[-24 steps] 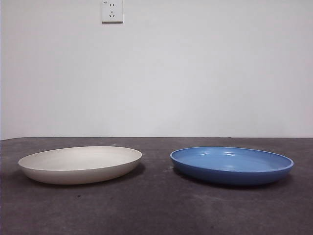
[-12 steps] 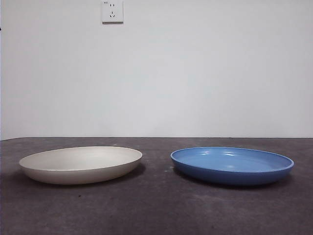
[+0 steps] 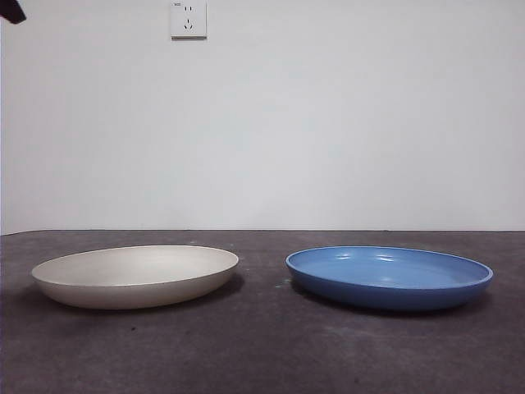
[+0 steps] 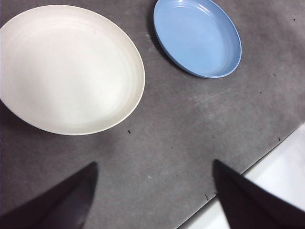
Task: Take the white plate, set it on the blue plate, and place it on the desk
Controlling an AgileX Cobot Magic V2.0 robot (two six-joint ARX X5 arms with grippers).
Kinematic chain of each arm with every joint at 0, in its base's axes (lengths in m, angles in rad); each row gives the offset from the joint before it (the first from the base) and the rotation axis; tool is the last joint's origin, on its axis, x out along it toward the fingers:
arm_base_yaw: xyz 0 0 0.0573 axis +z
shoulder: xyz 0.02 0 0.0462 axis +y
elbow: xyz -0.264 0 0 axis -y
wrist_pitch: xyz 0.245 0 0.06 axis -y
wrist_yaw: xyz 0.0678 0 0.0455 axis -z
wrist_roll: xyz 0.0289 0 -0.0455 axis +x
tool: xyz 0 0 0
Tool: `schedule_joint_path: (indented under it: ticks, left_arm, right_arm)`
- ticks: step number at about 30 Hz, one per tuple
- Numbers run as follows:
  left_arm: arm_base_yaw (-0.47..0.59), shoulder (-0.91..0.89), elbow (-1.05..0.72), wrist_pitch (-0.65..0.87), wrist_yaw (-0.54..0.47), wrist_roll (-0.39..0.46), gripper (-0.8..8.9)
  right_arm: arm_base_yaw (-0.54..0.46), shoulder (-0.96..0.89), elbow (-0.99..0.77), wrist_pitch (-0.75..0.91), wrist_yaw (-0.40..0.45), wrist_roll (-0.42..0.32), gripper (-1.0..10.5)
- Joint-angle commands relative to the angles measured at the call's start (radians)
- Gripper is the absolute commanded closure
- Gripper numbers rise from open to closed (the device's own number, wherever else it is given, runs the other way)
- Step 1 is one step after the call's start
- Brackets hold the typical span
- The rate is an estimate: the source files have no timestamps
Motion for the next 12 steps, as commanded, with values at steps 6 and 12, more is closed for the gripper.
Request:
schedule_joint_path:
  ticks: [6,12]
  left_arm:
    - [-0.004,0.026,0.022,0.060,-0.010,-0.060,3.75]
    - [-0.004,0.091,0.029,0.139,-0.091,-0.101,3.77]
  right_arm:
    - [0.005,0.006,0.017,0.005,-0.002,0.008,5.0]
    - [0.005,0.006,0.017,0.005,-0.002,0.011,5.0]
